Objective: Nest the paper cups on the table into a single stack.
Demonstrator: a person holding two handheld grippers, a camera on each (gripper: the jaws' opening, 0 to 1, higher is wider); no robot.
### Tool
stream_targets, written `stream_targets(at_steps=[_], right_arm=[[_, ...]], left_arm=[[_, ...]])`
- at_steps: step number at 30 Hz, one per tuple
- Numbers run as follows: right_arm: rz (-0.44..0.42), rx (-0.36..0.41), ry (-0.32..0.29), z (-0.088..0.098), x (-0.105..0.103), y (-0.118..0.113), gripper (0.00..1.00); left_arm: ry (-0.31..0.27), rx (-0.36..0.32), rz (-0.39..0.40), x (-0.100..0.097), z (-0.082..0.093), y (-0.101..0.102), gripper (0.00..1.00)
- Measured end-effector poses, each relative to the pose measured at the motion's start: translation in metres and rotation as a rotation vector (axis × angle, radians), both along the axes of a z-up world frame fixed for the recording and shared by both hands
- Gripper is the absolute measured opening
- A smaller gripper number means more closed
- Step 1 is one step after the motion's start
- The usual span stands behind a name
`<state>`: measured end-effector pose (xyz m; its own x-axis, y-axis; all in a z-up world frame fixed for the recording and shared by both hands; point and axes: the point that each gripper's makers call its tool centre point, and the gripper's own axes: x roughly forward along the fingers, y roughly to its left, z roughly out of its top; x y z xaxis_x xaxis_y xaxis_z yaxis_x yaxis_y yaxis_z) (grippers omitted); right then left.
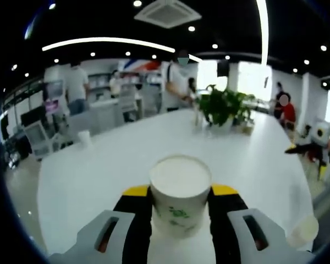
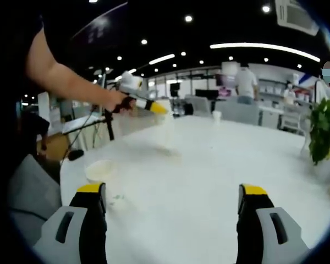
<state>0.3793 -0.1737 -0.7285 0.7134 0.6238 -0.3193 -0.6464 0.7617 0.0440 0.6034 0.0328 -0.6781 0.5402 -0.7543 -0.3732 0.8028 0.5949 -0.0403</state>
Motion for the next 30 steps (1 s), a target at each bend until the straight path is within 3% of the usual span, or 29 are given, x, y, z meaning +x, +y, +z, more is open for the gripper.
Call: stream_targets(at_steps=[18, 30], right_arm=[[0.001, -0.006, -0.035, 0.014, 0.001, -0.008, 1.00], [0.014, -0.016, -0.034, 0.015, -0.003, -0.009, 1.00]], left_arm=[[-0.006, 0.021, -0.036, -0.006, 0.032, -0.010, 0.38], [-0.003, 0.019, -0.049, -0.012, 0.043, -0.012, 0.37]])
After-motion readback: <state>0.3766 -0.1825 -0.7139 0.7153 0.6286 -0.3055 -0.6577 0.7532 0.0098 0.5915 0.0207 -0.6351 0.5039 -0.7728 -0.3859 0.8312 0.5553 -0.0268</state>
